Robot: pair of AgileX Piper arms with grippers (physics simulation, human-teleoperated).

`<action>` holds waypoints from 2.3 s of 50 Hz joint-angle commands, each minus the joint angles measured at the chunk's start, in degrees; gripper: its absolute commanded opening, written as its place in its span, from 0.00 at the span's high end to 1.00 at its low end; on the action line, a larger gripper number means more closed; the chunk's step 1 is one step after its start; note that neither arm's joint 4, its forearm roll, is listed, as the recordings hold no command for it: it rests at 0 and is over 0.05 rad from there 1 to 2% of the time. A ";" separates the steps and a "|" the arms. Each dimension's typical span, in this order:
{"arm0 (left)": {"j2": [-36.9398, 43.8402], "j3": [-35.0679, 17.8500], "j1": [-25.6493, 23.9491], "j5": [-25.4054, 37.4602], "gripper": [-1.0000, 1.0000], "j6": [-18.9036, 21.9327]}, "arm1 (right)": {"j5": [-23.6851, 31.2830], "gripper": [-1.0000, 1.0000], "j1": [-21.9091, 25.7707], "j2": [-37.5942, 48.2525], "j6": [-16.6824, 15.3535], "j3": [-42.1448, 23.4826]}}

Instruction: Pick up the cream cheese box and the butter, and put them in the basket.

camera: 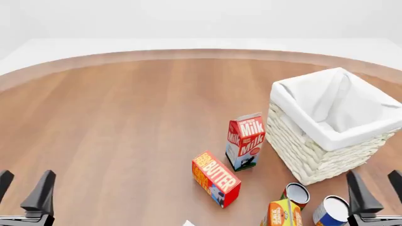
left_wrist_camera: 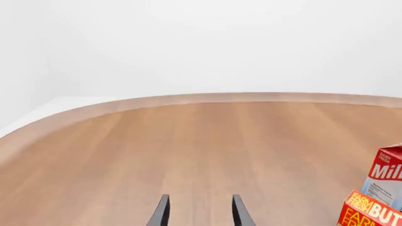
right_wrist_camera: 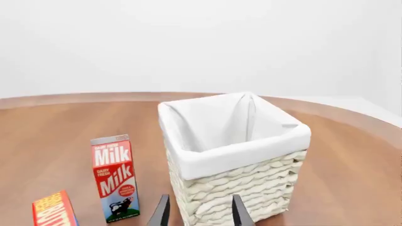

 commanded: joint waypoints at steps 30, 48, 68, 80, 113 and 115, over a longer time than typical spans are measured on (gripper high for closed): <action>0.26 -0.15 0.00 -0.07 0.00 0.00 | 10.96 0.00 10.48 4.55 -2.05 -13.94; 0.26 -0.15 0.00 -0.07 0.00 0.00 | 14.45 0.00 20.28 16.95 -6.05 -23.53; 0.26 -0.15 0.00 -0.07 0.00 0.00 | 20.54 0.00 28.06 28.78 -6.49 -36.41; 0.26 -0.15 0.00 -0.07 0.00 0.00 | 20.83 0.00 32.55 36.42 -6.62 -39.56; 0.26 -0.15 0.00 -0.07 0.00 0.00 | 31.53 0.00 36.83 46.97 -8.14 -53.13; 0.26 -0.15 0.00 -0.07 0.00 0.00 | 32.17 0.00 37.51 48.31 -8.05 -53.88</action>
